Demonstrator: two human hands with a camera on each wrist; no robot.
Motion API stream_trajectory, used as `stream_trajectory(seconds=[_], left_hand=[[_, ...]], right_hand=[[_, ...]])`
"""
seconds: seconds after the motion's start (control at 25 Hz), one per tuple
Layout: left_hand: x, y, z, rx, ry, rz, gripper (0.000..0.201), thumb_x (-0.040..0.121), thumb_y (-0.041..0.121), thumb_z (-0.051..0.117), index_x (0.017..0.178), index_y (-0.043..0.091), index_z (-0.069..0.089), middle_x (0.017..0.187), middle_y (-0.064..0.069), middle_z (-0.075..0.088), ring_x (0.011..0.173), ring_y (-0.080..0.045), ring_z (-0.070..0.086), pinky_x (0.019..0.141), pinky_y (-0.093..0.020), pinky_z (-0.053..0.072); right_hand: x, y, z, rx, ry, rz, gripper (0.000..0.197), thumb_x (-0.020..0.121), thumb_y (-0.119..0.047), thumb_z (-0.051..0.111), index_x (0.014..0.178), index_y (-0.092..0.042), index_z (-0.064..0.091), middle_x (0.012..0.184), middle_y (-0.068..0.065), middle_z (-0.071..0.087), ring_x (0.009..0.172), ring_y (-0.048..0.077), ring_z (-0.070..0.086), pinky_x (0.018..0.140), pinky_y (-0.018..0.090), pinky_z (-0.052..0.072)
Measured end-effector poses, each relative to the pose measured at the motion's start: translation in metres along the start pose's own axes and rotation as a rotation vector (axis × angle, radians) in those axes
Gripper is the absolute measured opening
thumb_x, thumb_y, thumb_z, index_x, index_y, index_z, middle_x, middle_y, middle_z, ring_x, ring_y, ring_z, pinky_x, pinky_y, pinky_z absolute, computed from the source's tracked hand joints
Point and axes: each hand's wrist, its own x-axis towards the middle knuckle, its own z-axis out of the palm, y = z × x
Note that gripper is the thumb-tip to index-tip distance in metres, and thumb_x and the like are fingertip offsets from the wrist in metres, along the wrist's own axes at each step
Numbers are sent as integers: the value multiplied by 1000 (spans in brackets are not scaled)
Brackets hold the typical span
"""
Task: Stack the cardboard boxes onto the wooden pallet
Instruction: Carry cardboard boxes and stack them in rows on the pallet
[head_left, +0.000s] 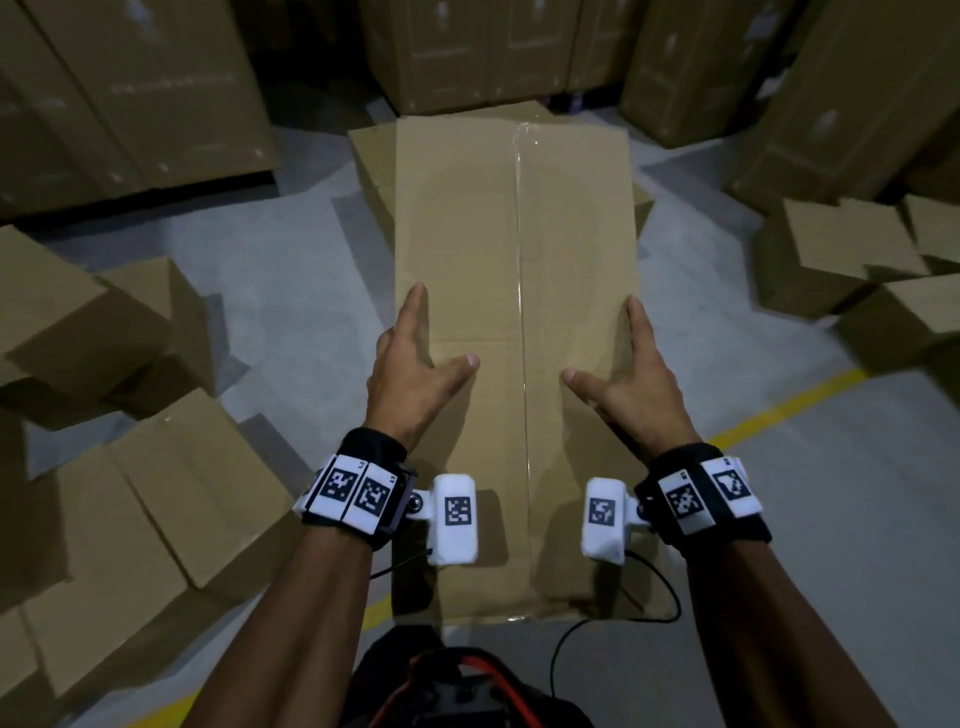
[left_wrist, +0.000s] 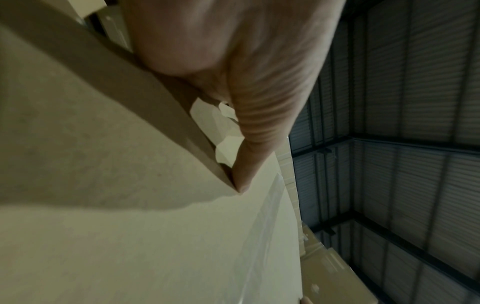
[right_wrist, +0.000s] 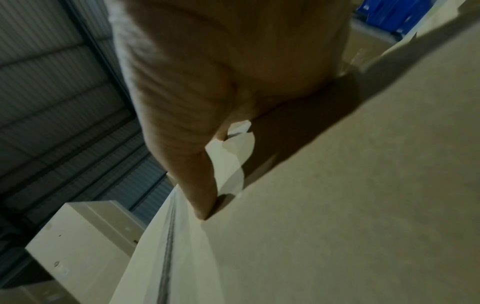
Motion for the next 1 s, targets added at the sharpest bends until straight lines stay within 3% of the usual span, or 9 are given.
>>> stream_trajectory(seconds=[0.12,0.24,0.4,0.52,0.68,0.88,1.0], left_hand=[[39,12,40,-22,-52,10,95,79,38,78,149,57,16,159,2,27,142,-22,32,114,-41,30],[92,20,82,-43,-114,25,95,77,39,79,146,60,18,160,3,26,144,-20,29,117,-44,28],[188,30,136,-113,-207,60,96,74,39,79,145,61,18,160,5,26,143,-17,27,115,-41,27],[268,54,168,-139,-261,72,96,77,32,81,149,55,21,159,4,25,141,-13,27,111,-34,26],[351,86,200,-162,-314,104,97,74,33,81,148,56,22,160,4,25,145,-16,26,111,-33,27],[428,114,239,-133,-326,135,96,79,25,81,152,48,23,159,3,25,129,-3,26,104,-25,24],[471,122,271,-106,-314,121,95,80,24,80,152,48,23,158,2,26,125,-3,26,103,-26,25]], right_hand=[[35,16,-25,-36,60,17,107,76,-52,78,152,-53,2,160,3,33,142,31,36,115,53,32],[83,31,-41,-40,120,42,106,78,-50,78,154,-50,4,160,3,32,143,30,34,116,52,31],[174,41,-57,-60,178,52,107,77,-51,78,155,-48,4,159,1,33,142,29,35,114,53,33],[248,35,-70,-64,204,80,110,67,-64,73,151,-54,3,158,2,35,139,31,39,109,54,41],[329,25,-90,-47,242,123,112,59,-70,70,147,-59,2,158,1,35,137,32,43,105,54,45],[413,31,-108,-43,258,123,112,60,-71,70,148,-58,2,158,3,36,137,34,43,107,55,43],[466,42,-118,-34,243,103,114,63,-66,70,154,-48,4,160,1,32,142,31,37,113,54,35]])
